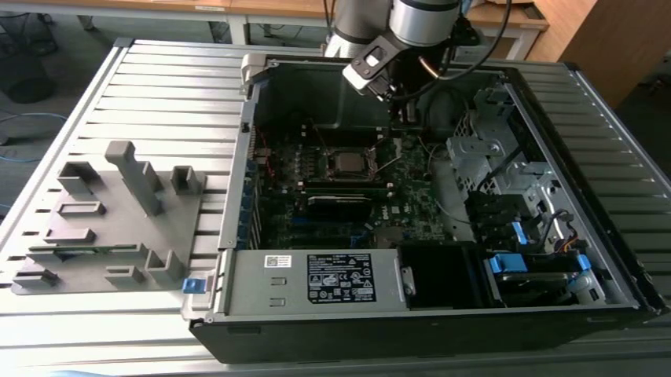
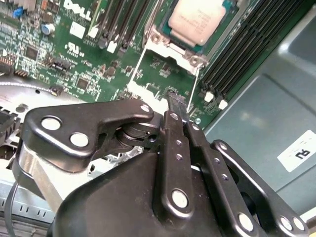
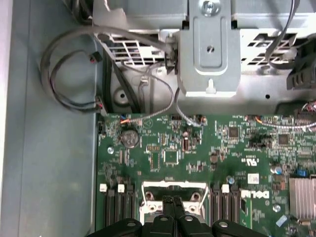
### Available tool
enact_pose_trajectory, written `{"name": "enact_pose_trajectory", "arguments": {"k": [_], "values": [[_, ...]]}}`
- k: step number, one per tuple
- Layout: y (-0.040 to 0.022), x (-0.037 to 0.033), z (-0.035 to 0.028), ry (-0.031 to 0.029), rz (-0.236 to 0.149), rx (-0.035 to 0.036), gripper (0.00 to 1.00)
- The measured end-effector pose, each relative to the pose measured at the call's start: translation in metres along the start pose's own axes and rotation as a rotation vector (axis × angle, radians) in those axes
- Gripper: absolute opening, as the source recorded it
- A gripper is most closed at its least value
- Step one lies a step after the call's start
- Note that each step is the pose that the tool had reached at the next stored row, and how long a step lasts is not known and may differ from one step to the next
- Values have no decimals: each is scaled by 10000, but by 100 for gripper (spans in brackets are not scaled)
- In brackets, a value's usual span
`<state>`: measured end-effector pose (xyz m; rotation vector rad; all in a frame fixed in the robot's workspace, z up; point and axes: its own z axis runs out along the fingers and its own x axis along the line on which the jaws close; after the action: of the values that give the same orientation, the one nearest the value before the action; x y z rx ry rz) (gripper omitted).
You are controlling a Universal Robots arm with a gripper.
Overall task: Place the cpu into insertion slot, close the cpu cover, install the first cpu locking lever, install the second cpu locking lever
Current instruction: 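Close the cpu cover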
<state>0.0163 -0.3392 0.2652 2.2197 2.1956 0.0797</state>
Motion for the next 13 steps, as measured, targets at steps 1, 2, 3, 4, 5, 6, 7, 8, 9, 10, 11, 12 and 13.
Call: {"name": "enact_pose_trajectory", "arguments": {"k": [1,2,3,4,5,6,7,8,9,10,11,12,13], "values": [[17,0,1,1,0,0,10],[34,1,3,1,0,0,10],[52,1,4,1,2,0,10],[68,1,5,1,2,0,10],[85,1,5,1,1,0,10],[103,1,7,1,1,0,10],[120,1,8,1,-1,0,10],[138,1,8,0,0,0,10],[157,1,10,0,1,0,10],[176,2,11,1,1,0,10],[194,2,12,1,1,0,10],[214,2,13,0,0,0,10],[232,2,14,0,0,0,10]]}}
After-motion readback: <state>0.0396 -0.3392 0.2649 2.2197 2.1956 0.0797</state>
